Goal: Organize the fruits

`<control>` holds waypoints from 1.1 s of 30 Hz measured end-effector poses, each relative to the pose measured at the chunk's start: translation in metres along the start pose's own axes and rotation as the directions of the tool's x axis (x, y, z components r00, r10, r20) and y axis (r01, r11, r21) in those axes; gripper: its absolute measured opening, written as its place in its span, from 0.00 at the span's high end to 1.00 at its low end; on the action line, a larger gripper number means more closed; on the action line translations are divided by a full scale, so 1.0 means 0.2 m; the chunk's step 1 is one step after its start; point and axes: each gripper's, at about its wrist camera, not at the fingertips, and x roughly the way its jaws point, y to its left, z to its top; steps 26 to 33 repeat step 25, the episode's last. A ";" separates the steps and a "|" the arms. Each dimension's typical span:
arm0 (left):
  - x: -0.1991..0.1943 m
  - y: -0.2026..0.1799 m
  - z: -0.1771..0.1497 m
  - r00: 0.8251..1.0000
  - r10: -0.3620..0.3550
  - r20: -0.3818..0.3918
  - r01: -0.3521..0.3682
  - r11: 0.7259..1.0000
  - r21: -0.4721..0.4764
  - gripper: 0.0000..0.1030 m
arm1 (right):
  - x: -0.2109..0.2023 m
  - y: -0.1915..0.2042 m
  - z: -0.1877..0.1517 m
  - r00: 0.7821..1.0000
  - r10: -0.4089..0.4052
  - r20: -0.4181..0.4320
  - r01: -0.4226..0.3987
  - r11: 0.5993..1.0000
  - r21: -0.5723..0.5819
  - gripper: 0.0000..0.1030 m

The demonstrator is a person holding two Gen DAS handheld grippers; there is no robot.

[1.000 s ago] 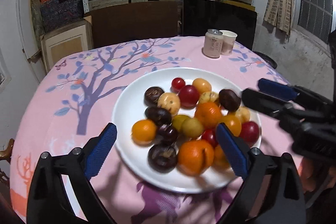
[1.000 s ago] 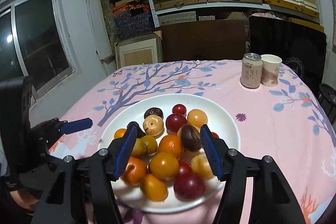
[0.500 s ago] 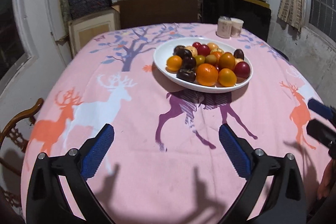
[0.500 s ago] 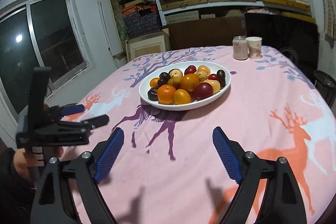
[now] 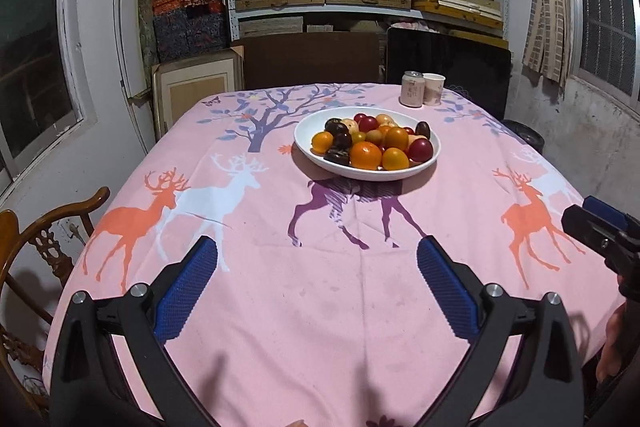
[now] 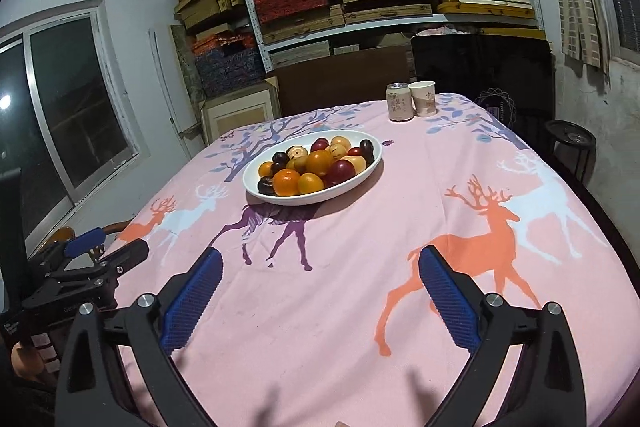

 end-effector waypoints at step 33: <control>0.02 0.01 -0.03 1.000 0.015 -0.025 -0.015 1.000 -0.001 0.05 | -0.01 0.07 -0.02 1.000 0.009 -0.014 -0.010 0.999 -0.041 0.04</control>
